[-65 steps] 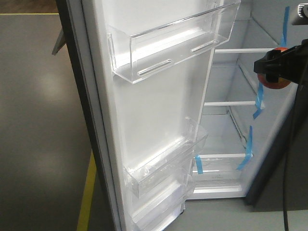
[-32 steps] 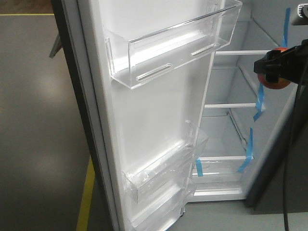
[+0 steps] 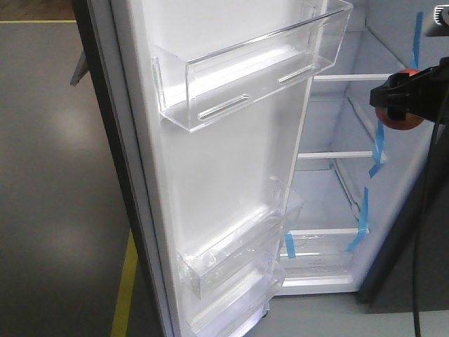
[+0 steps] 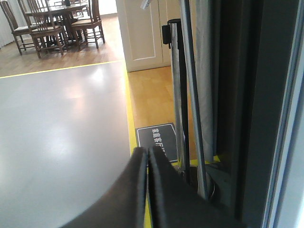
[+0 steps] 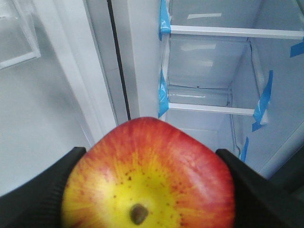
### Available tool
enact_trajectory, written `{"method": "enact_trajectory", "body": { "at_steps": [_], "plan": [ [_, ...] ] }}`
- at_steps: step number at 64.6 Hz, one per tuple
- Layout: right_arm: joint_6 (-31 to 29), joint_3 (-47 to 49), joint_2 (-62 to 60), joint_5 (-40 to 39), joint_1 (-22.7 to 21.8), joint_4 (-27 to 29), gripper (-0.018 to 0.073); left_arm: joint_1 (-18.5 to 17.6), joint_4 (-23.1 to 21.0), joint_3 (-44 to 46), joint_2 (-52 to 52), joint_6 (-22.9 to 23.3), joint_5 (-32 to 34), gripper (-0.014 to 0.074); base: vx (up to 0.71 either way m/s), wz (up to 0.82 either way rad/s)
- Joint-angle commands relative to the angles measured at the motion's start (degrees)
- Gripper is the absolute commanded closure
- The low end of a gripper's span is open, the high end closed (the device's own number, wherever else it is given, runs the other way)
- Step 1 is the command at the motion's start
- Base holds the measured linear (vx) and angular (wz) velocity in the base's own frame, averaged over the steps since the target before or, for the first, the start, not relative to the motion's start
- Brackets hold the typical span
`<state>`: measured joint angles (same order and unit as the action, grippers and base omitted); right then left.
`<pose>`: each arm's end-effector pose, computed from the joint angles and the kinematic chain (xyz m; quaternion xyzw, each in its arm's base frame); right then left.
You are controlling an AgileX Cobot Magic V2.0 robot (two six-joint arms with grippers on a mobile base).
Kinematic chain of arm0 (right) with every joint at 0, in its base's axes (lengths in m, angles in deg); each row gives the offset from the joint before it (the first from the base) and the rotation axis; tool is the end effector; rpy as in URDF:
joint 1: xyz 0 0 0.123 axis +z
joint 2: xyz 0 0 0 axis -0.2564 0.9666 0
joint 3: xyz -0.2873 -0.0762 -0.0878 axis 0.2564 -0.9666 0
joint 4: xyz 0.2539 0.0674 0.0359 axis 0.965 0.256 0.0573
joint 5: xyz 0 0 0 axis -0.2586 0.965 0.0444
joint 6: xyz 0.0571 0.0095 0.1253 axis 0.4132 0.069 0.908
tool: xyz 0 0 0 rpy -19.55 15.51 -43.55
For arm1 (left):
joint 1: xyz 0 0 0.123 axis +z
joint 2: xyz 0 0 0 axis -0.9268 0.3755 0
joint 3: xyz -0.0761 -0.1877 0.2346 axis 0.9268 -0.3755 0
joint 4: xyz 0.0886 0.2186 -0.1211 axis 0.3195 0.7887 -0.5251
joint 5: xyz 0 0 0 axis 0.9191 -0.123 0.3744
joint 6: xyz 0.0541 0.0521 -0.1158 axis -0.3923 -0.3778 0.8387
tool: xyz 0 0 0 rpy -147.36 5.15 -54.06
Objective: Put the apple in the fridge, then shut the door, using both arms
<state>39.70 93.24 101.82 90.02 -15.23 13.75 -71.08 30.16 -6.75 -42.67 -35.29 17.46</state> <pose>0.3558 0.0159 0.3551 -0.0460 0.8733 0.0467 0.4828 0.0906 -0.0027 0.1780 0.0300 0.7571 0.0004 0.6526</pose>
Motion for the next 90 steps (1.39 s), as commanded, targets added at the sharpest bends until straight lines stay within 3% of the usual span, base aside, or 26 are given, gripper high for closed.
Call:
{"method": "enact_trajectory", "body": {
  "at_steps": [1,90],
  "plan": [
    [-0.59,1.9,-1.86,-4.13,-0.09,0.31,0.0442,-0.17,0.02,-1.65,-0.84,0.08,4.54,0.0602,0.0,0.0],
    [-0.36,1.9,-2.3,-2.86,-0.09,0.38,0.0442,-0.17,0.02,-1.65,-0.84,0.08,4.54,0.0602,0.0,0.0]
  ]
}}
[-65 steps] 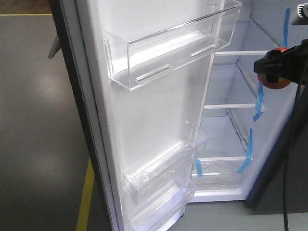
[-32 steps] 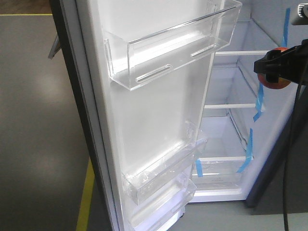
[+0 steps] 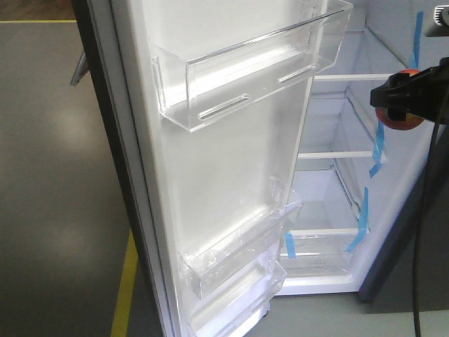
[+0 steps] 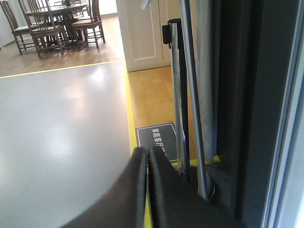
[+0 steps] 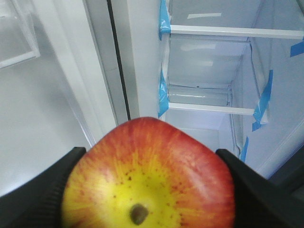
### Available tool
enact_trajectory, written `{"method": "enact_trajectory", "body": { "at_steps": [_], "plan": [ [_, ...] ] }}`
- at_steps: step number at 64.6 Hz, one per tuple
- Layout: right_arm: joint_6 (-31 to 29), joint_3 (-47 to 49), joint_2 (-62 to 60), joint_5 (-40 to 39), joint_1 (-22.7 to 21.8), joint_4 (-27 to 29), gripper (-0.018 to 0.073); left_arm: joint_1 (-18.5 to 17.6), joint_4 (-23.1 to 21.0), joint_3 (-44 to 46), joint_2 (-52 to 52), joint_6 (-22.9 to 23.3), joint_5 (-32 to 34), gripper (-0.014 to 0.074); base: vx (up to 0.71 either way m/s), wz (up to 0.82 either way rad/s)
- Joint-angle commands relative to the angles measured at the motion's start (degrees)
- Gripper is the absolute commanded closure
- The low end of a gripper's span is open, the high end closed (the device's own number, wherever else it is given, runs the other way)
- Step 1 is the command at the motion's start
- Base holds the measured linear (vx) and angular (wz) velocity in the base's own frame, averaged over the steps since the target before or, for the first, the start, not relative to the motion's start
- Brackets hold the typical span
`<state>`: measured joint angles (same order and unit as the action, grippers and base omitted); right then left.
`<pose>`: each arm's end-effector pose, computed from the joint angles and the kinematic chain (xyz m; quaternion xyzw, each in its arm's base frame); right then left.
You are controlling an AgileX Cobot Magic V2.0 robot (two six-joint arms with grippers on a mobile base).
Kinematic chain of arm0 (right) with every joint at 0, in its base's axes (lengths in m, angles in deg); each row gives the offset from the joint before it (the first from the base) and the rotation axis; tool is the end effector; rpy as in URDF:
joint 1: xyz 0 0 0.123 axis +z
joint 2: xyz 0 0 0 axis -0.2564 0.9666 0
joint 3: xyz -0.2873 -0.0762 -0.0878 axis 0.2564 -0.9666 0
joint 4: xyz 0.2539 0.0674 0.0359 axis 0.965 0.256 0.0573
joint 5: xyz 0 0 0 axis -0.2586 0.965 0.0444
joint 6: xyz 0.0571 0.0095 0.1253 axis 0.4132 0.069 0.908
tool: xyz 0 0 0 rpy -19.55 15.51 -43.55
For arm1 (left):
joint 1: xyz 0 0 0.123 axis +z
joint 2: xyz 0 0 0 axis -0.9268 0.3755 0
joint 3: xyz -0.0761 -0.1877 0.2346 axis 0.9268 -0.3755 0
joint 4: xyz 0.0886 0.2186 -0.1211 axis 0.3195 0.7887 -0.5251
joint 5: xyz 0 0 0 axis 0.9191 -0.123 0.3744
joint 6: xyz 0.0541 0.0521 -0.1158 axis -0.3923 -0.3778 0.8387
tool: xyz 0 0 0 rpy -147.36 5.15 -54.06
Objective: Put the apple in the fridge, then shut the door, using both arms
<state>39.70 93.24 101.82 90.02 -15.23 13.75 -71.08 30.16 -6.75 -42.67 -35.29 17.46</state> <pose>0.3558 0.0159 0.3551 -0.0460 0.8733 0.0467 0.4828 0.0906 -0.0027 0.1780 0.0300 0.7571 0.0004 0.6526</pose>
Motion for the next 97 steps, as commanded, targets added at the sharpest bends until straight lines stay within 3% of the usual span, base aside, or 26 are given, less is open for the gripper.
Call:
{"method": "enact_trajectory", "body": {
  "at_steps": [1,12,21,28,35,46,55,63,81,97],
  "plan": [
    [-0.25,1.9,-2.52,-2.46,-0.09,0.38,0.0442,-0.17,0.02,-1.65,-0.84,0.08,4.54,0.0602,0.0,0.0],
    [0.28,1.9,-8.1,0.42,-0.09,0.38,0.0442,-0.17,0.02,-1.65,-0.84,0.08,4.54,0.0602,0.0,0.0],
    [0.22,1.9,-16.37,-6.04,-0.09,1.21,0.0442,-0.17,0.02,-1.65,-0.84,0.08,4.54,0.0602,0.0,0.0],
    [-1.82,2.83,-20.94,-11.69,-0.09,4.99,0.0442,-0.17,0.02,-1.65,-0.84,0.08,4.54,0.0602,0.0,0.0],
    [-6.33,7.89,-20.72,-9.59,-0.09,11.15,0.0442,-0.17,0.02,-1.65,-0.84,0.08,4.54,0.0602,0.0,0.0],
    [-18.92,18.68,-13.95,-3.57,-0.09,24.57,0.0442,-0.17,0.02,-1.65,-0.84,0.08,4.54,0.0602,0.0,0.0],
    [-29.58,28.52,-5.1,7.01,-0.09,39.71,0.0442,-0.17,0.02,-1.65,-0.84,0.08,4.54,0.0602,0.0,0.0],
    [-35.58,35.06,2.36,15.56,-0.09,47.26,0.0442,-0.17,0.02,-1.65,-0.84,0.08,4.54,0.0602,0.0,0.0],
    [-36.87,43.42,14.33,24.0,-0.09,51.71,0.0442,-0.17,0.02,-1.65,-0.84,0.08,4.54,0.0602,0.0,0.0],
    [-37.0,44.01,18.56,22.81,1.56,52.02,0.044,-0.17,0.02,-1.65,-0.84,0.08,4.54,0.0602,0.0,0.0]
  ]
}}
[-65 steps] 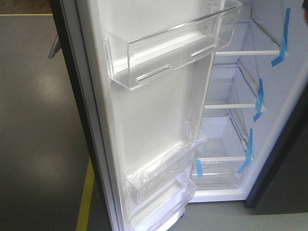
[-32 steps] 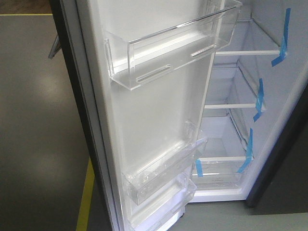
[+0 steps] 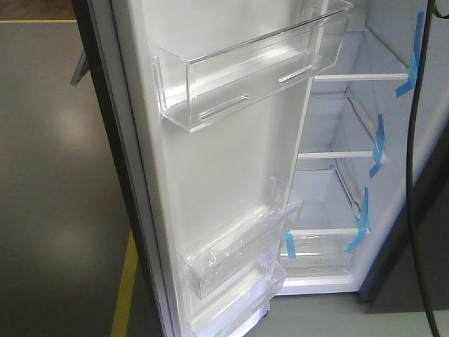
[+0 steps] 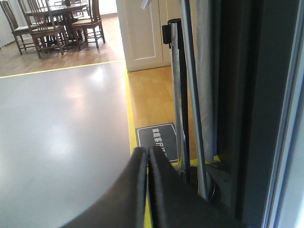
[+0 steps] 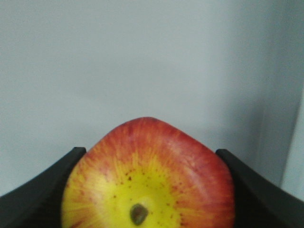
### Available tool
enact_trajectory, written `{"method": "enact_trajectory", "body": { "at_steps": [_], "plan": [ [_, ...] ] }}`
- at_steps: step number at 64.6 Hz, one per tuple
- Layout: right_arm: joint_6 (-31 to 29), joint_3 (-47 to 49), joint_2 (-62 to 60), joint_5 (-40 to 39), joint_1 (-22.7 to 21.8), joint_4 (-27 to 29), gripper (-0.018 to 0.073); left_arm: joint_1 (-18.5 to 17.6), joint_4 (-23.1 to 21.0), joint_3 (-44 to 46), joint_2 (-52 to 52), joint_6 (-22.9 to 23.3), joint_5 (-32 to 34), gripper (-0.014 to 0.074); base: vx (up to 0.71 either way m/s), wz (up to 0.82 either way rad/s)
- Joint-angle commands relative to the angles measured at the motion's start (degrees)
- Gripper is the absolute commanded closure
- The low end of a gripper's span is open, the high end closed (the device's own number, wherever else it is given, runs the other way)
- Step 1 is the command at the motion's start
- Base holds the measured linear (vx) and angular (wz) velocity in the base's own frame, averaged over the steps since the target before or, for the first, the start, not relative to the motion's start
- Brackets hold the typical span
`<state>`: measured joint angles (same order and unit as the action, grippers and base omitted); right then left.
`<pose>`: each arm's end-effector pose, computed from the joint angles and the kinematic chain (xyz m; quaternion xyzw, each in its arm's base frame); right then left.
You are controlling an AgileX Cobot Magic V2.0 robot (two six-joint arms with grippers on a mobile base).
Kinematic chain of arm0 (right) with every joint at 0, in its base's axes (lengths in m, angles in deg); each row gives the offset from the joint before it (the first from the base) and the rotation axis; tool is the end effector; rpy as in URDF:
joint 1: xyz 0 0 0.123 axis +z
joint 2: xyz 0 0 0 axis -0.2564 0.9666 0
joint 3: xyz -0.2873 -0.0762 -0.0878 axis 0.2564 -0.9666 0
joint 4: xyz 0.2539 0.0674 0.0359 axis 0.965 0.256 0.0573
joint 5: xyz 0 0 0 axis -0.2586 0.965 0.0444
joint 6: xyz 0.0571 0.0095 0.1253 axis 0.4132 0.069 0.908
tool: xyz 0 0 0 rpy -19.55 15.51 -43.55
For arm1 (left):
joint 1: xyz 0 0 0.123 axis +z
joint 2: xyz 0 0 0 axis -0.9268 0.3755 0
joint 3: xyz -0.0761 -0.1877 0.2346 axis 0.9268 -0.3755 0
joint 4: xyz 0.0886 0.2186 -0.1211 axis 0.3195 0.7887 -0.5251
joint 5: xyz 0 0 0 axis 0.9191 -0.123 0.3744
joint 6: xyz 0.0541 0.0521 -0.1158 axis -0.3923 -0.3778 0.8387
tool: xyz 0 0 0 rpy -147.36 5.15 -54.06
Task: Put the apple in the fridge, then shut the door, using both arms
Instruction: 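Lower the apple into the top clear door bin and open the right gripper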
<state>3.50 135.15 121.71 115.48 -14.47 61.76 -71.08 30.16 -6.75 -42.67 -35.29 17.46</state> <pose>0.4206 0.1028 0.4956 -0.2574 0.7174 0.3020 0.5726 0.0906 -0.0027 0.1780 0.0300 0.7571 0.0004 0.6526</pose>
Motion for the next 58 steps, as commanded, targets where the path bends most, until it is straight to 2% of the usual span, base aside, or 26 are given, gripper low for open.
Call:
{"method": "enact_trajectory", "body": {
  "at_steps": [1,11,18,25,34,42,58],
  "plan": [
    [-0.88,2.09,-1.17,-2.65,0.99,3.88,0.0439,-0.17,0.02,-1.65,-0.84,0.08,4.54,0.0602,0.0,0.0],
    [-1.3,2.09,-0.59,-3.01,2.6,1.6,0.0424,-0.17,0.02,-1.65,-0.84,0.08,4.54,0.0602,0.0,0.0],
    [-1.49,2.09,-0.59,-3.12,3.36,-0.37,0.0372,-0.17,0.02,-1.65,-0.84,0.08,4.54,0.0602,0.0,0.0],
    [-1.43,2.09,-0.59,-3.12,3.81,-2.75,0.0271,-0.17,0.02,-1.65,-0.84,0.08,4.54,0.0602,0.0,0.0],
    [-0.98,2.09,-0.59,-3.38,3.8,-3.53,0.0096,-0.17,0.02,-1.65,-0.84,0.08,4.54,0.0602,0.0,0.0],
    [-0.98,2.09,-0.59,-4.18,3.8,-4.57,-0.0001,-0.17,0.02,-1.65,-0.84,0.08,4.54,0.0602,0.0,0.0],
    [0.01,2.09,-0.59,-6.26,3.8,-4.75,-0.0031,-0.17,0.02,-1.65,-0.84,0.08,4.54,0.0602,0.0,0.0]
  ]
}}
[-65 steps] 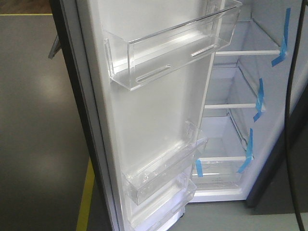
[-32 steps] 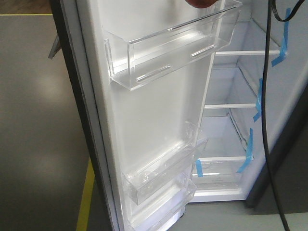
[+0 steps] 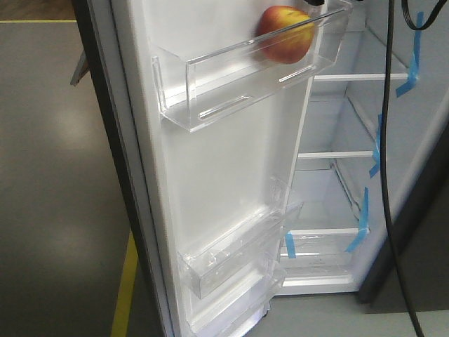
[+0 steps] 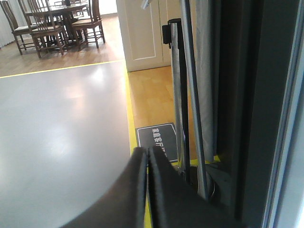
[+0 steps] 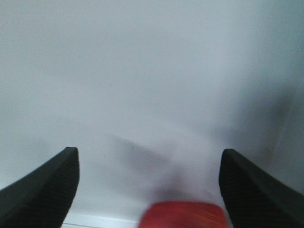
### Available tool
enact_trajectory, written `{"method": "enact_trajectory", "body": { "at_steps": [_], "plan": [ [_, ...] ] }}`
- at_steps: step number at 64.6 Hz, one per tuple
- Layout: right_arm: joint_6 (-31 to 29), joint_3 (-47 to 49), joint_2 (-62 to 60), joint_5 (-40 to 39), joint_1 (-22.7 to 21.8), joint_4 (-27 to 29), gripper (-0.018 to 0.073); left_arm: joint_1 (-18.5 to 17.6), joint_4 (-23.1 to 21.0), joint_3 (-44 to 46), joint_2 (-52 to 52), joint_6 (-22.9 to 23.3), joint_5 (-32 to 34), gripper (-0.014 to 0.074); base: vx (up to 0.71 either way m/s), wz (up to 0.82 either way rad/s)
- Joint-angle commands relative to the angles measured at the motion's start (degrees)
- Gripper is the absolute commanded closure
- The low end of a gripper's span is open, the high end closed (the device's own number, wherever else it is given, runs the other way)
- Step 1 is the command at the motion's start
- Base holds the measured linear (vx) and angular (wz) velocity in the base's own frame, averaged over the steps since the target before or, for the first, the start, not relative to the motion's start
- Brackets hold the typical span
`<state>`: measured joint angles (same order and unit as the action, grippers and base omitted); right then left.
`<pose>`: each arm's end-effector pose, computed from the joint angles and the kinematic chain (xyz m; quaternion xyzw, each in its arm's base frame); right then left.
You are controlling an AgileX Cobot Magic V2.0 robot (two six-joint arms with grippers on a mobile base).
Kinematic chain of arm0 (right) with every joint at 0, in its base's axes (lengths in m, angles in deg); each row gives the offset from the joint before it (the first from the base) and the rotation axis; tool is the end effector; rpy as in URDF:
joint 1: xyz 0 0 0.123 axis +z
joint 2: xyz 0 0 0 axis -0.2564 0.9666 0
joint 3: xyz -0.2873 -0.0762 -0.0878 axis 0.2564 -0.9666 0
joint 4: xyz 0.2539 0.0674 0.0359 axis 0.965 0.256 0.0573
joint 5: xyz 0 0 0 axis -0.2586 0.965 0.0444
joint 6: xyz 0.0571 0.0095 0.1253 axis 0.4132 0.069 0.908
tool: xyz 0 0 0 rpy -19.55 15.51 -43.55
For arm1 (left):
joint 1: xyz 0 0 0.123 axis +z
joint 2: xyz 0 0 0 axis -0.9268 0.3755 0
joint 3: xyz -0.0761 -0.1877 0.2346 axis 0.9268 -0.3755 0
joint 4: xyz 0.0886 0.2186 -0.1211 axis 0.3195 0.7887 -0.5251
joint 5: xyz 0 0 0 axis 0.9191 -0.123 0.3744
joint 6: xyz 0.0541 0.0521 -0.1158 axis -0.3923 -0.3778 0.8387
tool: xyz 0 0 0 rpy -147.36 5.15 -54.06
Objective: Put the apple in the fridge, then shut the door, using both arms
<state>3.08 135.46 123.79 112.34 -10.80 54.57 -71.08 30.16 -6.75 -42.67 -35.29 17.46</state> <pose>0.4350 0.1203 0.4742 -0.2847 0.7336 0.2562 0.5613 0.0906 -0.0027 0.1780 0.0300 0.7571 0.0004 0.6526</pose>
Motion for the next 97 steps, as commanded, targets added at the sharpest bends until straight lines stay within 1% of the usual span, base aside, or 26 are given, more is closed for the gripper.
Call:
{"method": "enact_trajectory", "body": {
  "at_steps": [1,14,19,24,26,32,41,44,53,64,69,74,79,90,94,97],
  "plan": [
    [0.44,1.79,-2.66,-3.09,0.14,2.44,-0.0029,-0.17,0.02,-1.65,-0.84,0.08,4.54,0.0602,0.0,0.0],
    [0.08,1.79,-3.51,-3.75,0.07,2.63,-0.0024,-0.17,0.02,-1.65,-0.84,0.08,4.54,0.0602,0.0,0.0],
    [0.05,1.79,-4.98,-3.81,0.06,2.63,0.0006,-0.17,0.02,-1.65,-0.84,0.08,4.54,0.0602,0.0,0.0],
    [0.05,1.79,-6.85,-3.81,0.02,2.57,0.0062,-0.17,0.02,-1.65,-0.84,0.08,4.54,0.0602,0.0,0.0],
    [0.05,1.79,-7.93,-3.56,-0.04,2.44,0.0093,-0.17,0.02,-1.65,-0.84,0.08,4.54,0.0602,0.0,0.0],
    [0.54,1.74,-10.92,-3.5,-0.04,1.87,0.0231,-0.17,0.02,-1.65,-0.84,0.08,4.54,0.0602,0.0,0.0],
    [1.07,1.74,-14.76,-2.34,-0.04,1.75,0.0504,-0.17,0.02,-1.65,-0.84,0.08,4.54,0.0602,0.0,0.0],
    [1.07,1.74,-16.01,-1.58,-0.04,1.75,0.0575,-0.17,0.02,-1.65,-0.84,0.08,4.54,0.0602,0.0,0.0],
    [1.33,1.6,-19.03,0.94,-0.04,0.09,0.0566,-0.17,0.02,-1.65,-0.84,0.08,4.54,0.0602,0.0,0.0],
    [5.34,-2.73,-23.78,1.64,-0.04,-4.99,0.0564,-0.17,0.26,-1.65,-0.85,-0.03,4.65,0.0602,0.0,0.0],
    [6.14,-7.56,-26.97,0.39,-0.04,-7.61,0.0564,-0.17,0.9,-1.65,-0.85,-0.03,5.86,0.0602,0.0,0.0],
    [6.63,-13.93,-30.57,-1.82,-0.04,-8.34,0.0564,-0.17,0.61,-1.65,-0.85,0.5,7.81,0.0602,0.0,0.0],
    [6.69,-21.12,-35.11,-4.51,-0.04,-8.34,0.0564,-0.17,-1.19,-1.65,-0.85,1.31,10.44,0.0602,0.0,0.0],
    [6.69,-36.97,-46.03,-8.79,-0.04,-8.34,0.0564,-0.17,-7.52,-1.65,-0.85,6.77,16.97,0.0602,0.0,0.0],
    [6.75,-42.96,-50.38,-10.15,-0.04,-8.34,0.0564,-0.17,-8.14,-1.65,-0.85,8.03,18.95,0.0602,0.0,0.0],
    [7.03,-47.4,-53.28,-11.11,-0.04,-8.34,0.0564,-0.17,-8.14,-1.65,-0.85,8.11,20.23,0.0602,0.0,0.0]
  ]
}}
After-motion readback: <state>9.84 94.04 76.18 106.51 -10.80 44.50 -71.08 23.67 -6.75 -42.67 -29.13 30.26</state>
